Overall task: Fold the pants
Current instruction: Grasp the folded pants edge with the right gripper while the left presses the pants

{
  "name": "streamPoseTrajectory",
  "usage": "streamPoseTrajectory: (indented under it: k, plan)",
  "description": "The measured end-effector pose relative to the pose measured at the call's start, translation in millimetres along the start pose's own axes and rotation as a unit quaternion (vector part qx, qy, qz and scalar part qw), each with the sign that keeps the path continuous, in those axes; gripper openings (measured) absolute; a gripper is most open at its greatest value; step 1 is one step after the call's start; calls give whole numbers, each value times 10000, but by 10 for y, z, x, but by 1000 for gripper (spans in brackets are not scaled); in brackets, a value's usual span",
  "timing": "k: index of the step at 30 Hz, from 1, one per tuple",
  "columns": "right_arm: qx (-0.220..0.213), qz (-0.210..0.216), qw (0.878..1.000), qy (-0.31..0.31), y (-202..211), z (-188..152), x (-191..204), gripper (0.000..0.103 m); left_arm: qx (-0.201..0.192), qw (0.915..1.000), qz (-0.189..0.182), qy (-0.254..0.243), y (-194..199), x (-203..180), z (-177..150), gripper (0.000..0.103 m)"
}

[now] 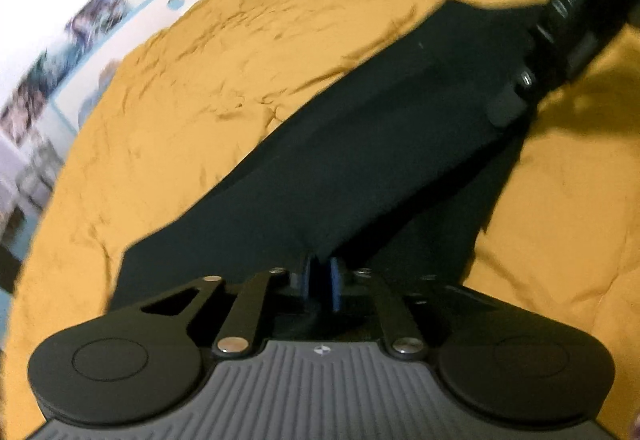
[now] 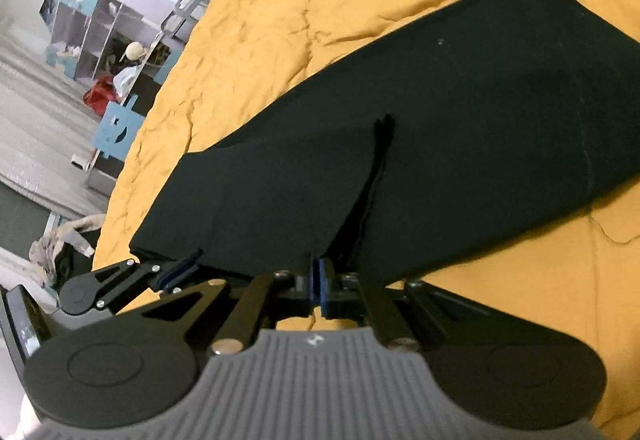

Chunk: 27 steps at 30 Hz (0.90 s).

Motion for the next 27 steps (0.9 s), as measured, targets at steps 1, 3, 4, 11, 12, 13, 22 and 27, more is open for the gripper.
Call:
streamPoseTrajectory:
  k: [1, 3, 4, 11, 12, 13, 22, 27]
  plan:
    - [-80, -29, 9999, 64, 26, 64, 12, 2, -29, 9996, -182, 233, 21, 37, 16, 20]
    - [-256, -103, 9994, 189, 110, 127, 3, 7, -81, 9967, -482, 653, 56, 108, 49, 21]
    - [-329, -115, 9992, 180, 141, 177, -10, 15, -97, 9946, -602, 841, 73, 138, 61, 21]
    - [-109, 171, 9973, -706, -31, 228, -339, 34, -287, 9673, -1092, 2270, 139, 413, 96, 24]
    - [-94, 269, 9960, -843, -79, 231, -366, 34, -300, 9650, -1112, 2358, 140, 450, 89, 24]
    - [-95, 378, 9945, -975, -124, 248, -387, 34, -312, 9626, -1122, 2446, 146, 473, 85, 24]
    - [-99, 771, 9887, -1284, -338, 337, -328, 0, -281, 9526, -769, 2929, 163, 685, 17, 24]
    - [-296, 843, 9944, -561, -85, 634, 22, 0, -161, 9426, -289, 3322, 186, 985, -113, 24]
Point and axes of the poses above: each gripper's, at about its wrist camera, not at the fingertips, and y roughly against the way its jaws point, x to its left, z to its top, the point moved 10 cm from there along -y, roughly the way its jaws point, and after that the axes turned 4 degrees about x, right-handed, at the moved point
